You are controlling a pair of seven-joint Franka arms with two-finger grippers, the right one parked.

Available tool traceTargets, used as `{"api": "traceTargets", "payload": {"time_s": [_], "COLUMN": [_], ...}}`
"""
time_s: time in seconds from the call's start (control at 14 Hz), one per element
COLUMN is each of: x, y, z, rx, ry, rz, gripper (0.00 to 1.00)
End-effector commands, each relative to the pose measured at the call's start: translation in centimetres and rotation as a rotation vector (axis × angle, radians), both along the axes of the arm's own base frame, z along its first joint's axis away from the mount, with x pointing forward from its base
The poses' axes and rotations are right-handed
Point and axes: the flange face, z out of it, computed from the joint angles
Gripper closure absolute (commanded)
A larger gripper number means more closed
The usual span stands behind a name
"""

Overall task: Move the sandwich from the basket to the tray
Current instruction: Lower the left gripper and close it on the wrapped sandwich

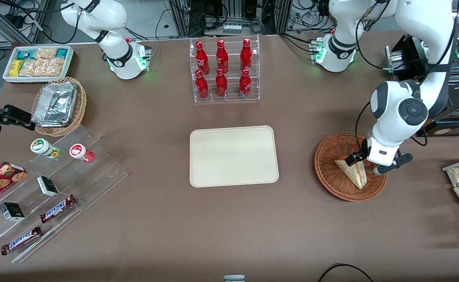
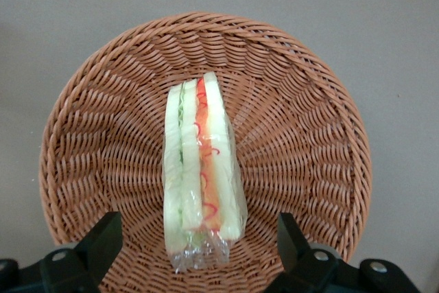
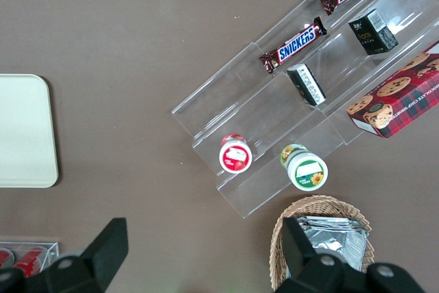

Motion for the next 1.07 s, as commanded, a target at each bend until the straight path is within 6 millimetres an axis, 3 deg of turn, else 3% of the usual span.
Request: {"api": "traceTargets", "payload": {"time_s": [0.0,0.29,0.57,0.64,0.86,0.93,1.0], "x": [0.0,0.0,0.0,0.0,-0.1,-0.1,-0.1], "y": [0.6,0.4,0.3,0.3,0.1,0.0,0.0], "z": [-1.2,-3.1,-3.9,-4.0,-4.2,-4.1,-3.9], "rx": [0.005,-0.006,-0.008,-0.008,-0.008,-0.007,-0.007], "ry": [-0.005,-0.021,-0.014,-0.012,-0.007,-0.005,-0.005], "rz": [0.023,0.026,0.036,0.041,0.058,0.055,0.055], "gripper": [0.0,0.0,0.0,0.14,0.86,1.0,1.0]}}
